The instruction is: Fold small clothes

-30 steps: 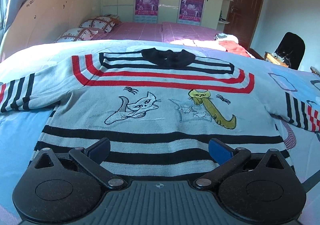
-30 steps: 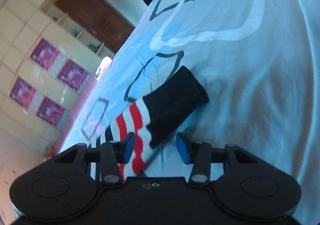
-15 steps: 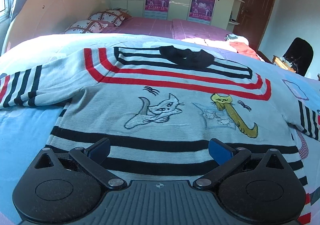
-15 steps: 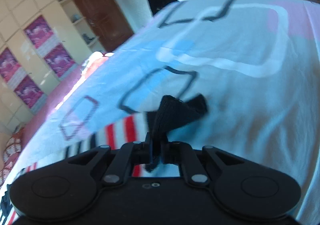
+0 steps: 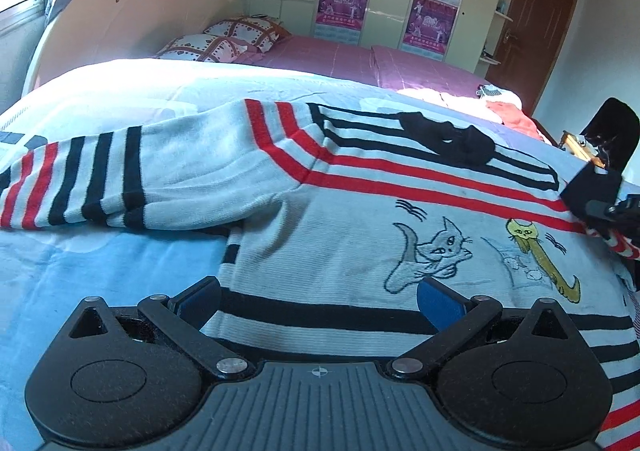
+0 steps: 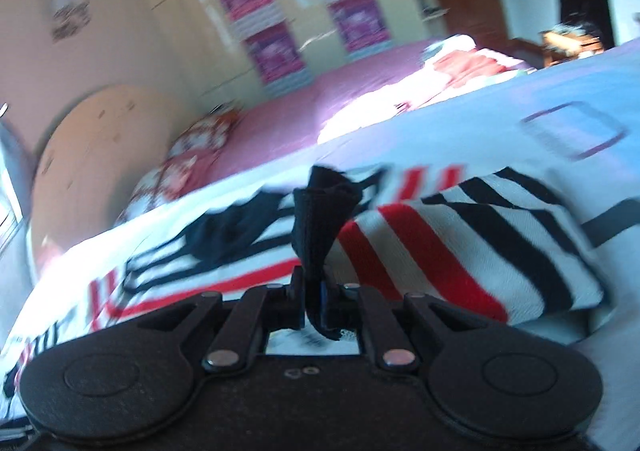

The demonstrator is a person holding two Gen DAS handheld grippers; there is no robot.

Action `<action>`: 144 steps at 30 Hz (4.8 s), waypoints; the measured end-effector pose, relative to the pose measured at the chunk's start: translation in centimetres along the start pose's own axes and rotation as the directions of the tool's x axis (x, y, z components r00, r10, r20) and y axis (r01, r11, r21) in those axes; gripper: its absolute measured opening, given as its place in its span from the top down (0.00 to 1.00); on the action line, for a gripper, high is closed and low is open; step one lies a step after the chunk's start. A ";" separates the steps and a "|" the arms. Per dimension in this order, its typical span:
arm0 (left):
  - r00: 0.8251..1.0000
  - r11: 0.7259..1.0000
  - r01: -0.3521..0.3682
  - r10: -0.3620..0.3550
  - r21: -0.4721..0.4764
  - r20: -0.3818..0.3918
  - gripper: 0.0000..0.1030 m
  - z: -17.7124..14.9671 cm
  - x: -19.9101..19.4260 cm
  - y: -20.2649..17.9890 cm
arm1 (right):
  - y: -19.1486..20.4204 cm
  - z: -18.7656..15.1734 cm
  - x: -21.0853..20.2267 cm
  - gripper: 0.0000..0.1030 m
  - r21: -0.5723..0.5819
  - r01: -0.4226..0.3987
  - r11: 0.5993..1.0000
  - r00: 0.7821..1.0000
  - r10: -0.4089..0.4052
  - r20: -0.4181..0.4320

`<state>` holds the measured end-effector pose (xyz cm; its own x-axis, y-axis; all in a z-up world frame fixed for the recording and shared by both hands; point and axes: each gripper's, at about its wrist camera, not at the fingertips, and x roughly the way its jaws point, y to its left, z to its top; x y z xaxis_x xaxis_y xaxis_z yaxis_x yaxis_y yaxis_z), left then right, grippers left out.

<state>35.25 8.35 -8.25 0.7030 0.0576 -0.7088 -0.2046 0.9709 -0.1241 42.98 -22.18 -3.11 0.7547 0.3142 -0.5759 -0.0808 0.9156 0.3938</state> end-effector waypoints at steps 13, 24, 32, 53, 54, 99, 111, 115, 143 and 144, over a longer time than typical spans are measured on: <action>0.983 0.980 0.181 -0.182 -0.082 0.003 0.01 2.4 3.1 -0.6 | 4.7 -3.9 -0.5 0.79 -0.122 -0.102 0.987 0.995 0.101 -0.015; 0.905 0.912 0.393 -0.406 -0.115 -0.124 0.36 2.9 10.3 -11.9 | -1.2 -3.9 -4.9 0.74 -0.029 0.055 0.998 0.997 -0.054 0.056; 0.897 0.897 0.437 -0.440 -0.072 -0.034 0.96 4.8 10.9 -13.0 | -4.1 -3.8 -6.9 0.74 0.042 0.109 0.993 0.990 -0.112 0.081; 0.976 0.975 0.218 -0.219 0.040 0.014 0.96 2.4 7.4 -4.6 | -5.5 -2.4 -2.1 0.92 -0.019 0.217 0.976 0.976 -0.217 -0.011; 0.978 0.978 0.206 -0.206 0.022 -0.027 0.96 1.6 8.0 -4.3 | -5.6 -2.6 -1.3 0.92 -0.048 0.209 0.977 0.977 -0.211 -0.032; 0.999 0.999 0.051 -0.050 0.008 -0.007 0.52 4.1 9.1 -3.4 | -8.2 7.5 5.3 0.84 -0.274 0.140 0.952 0.990 -0.130 0.055; 0.997 0.998 0.062 -0.062 -0.001 0.037 0.45 2.6 7.6 -2.8 | -3.9 -1.9 -2.3 0.78 -0.447 0.091 0.890 0.994 -0.111 -0.019; 0.995 0.983 0.065 -0.050 -0.174 0.087 0.40 1.1 4.6 3.6 | -3.4 -2.3 -5.3 0.77 -0.351 0.074 0.933 0.997 -0.070 0.024; 0.947 0.703 0.059 0.184 -0.709 0.261 0.92 0.4 4.0 32.5 | 6.2 -5.6 -7.8 0.74 -0.187 0.158 0.970 0.987 -0.157 0.016; 0.941 0.767 0.062 0.169 -0.638 0.295 0.92 1.7 3.1 30.9 | 6.1 -5.6 -7.9 0.73 -0.183 0.161 0.970 0.987 -0.160 0.020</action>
<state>32.21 38.94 -13.12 0.8272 0.2868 -0.4831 -0.5482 0.6002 -0.5824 32.85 -17.67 -0.19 0.7709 0.1585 -0.6169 -0.0759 0.9845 0.1580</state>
